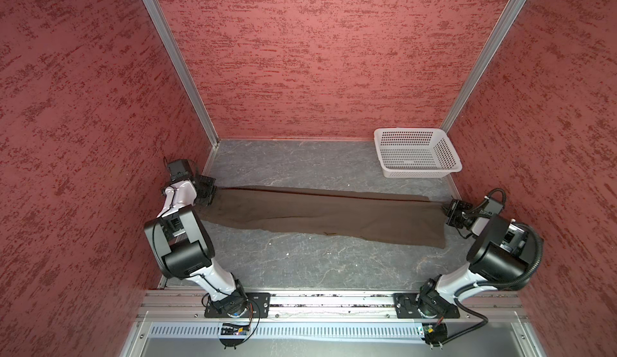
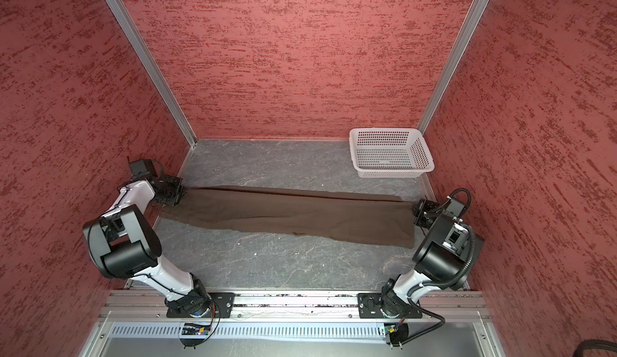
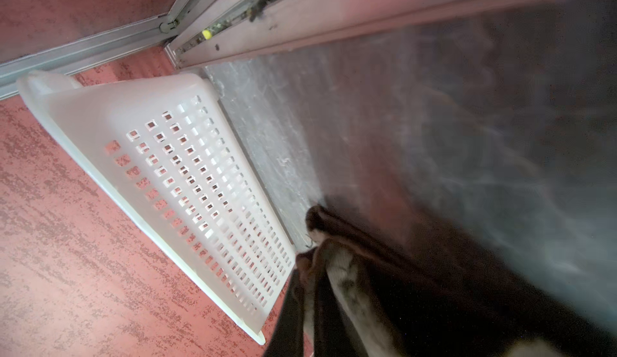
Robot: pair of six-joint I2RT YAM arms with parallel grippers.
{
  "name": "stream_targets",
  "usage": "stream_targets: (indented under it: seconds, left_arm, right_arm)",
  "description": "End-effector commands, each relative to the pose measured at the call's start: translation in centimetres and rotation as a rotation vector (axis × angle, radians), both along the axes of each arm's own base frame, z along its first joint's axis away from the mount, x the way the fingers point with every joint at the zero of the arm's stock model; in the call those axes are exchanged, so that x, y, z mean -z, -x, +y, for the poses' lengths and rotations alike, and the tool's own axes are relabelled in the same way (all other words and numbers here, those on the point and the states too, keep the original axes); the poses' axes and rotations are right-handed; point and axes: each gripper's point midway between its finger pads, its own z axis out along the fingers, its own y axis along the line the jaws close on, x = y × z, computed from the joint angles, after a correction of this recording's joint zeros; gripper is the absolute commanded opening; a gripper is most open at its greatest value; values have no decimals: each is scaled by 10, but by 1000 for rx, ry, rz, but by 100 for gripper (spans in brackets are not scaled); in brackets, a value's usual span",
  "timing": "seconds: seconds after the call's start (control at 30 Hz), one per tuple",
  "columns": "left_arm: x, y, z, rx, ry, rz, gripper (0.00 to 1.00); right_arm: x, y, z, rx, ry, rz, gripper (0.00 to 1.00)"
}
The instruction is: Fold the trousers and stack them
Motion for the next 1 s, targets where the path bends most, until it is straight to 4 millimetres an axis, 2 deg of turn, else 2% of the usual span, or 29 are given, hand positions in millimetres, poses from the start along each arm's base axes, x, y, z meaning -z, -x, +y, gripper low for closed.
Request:
stream_targets:
  seconds: [0.0, 0.2, 0.37, 0.5, 0.53, 0.6, 0.67, 0.73, 0.83, 0.97]
  left_arm:
    - [-8, -23, 18, -16, -73, -16, 3]
    - [9, -55, 18, 24, -83, 46, 8]
    - [25, -72, 23, 31, -76, 76, 18]
    - [34, -82, 25, 45, -74, 89, 34]
    - [37, -85, 24, 51, -73, 93, 39]
    - [41, -90, 25, 59, -71, 92, 44]
    - [42, -95, 25, 65, -65, 91, 36]
    - [37, -100, 27, 68, -69, 83, 34]
    - [19, -106, 30, 65, -88, 54, 34]
    - [-14, -108, 27, 75, -103, -4, 34]
  right_arm:
    - [-13, -24, -27, 55, 88, -56, 0]
    - [14, -44, -16, 19, 72, -14, 0]
    - [30, -57, -16, 9, 48, -12, 0]
    - [35, -66, -16, -7, 38, -43, 0]
    - [36, -67, -16, -9, 34, -47, 1]
    - [38, -70, -16, -16, 26, -59, 13]
    - [35, -76, -14, -41, 18, -95, 23]
    - [33, -81, -10, -73, 11, -122, 29]
    - [26, -82, -6, -102, 15, -152, 34]
    - [12, -80, -3, -135, 60, -180, 32]
